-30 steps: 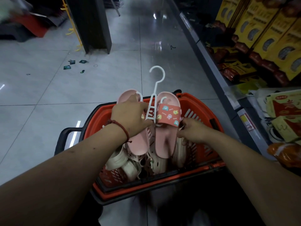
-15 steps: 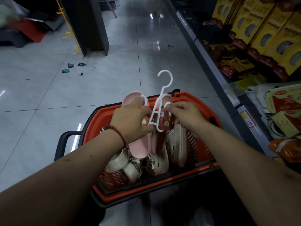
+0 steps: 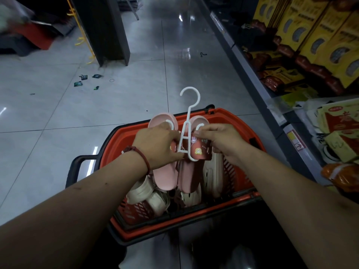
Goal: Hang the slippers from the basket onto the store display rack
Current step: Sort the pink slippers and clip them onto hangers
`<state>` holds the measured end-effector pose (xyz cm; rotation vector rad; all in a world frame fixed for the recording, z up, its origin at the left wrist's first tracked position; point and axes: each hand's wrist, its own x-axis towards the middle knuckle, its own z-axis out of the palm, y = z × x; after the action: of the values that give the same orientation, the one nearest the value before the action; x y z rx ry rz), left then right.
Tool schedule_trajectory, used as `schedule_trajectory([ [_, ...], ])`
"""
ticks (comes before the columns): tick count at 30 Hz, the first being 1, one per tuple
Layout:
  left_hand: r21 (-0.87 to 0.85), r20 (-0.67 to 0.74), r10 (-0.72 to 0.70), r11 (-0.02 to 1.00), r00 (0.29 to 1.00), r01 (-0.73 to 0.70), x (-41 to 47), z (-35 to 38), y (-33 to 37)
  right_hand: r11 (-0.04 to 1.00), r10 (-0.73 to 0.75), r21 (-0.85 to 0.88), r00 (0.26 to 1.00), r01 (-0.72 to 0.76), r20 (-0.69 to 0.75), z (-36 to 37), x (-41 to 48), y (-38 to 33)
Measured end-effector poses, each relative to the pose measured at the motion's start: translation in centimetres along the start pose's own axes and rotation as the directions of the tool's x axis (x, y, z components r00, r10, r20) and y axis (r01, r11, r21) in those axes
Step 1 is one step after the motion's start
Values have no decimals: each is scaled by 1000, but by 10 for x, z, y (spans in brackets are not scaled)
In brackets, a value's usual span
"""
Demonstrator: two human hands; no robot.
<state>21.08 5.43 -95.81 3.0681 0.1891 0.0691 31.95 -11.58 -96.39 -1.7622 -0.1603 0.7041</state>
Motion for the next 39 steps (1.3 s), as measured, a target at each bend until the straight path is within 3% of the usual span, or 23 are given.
schedule_trajectory([
  [2,-85,14,-44,995,999,45,1,-1,2,1000,15,23,999,-14,-37,3,2,3],
  [5,-357,24,-192,915,981,188,5,4,0,1000,21,21,994,-19,-103,5,5,6],
  [7,-547,10,-337,786,941,287,10,9,-4,999,18,35,990,-13,-138,3,4,5],
  [9,-720,85,-467,582,880,379,17,14,-10,998,8,64,992,0,-124,0,0,3],
  [12,-844,279,-483,288,830,452,17,17,-16,998,-13,53,998,16,-58,1,-1,4],
  [14,-852,328,-458,233,826,468,16,21,-20,1000,-8,30,999,9,-45,5,0,6],
  [20,-828,396,-376,248,838,503,19,33,-26,1000,4,3,998,-3,-57,7,1,12],
  [26,-828,416,-376,220,828,516,20,37,-22,988,-84,-140,990,68,-115,8,1,17],
  [33,-924,234,-481,160,845,347,0,8,10,983,-152,-125,976,133,-153,-8,-28,-4],
  [39,-933,67,-477,281,876,224,-26,-67,45,959,-267,-138,954,248,-138,-34,-86,-50],
])
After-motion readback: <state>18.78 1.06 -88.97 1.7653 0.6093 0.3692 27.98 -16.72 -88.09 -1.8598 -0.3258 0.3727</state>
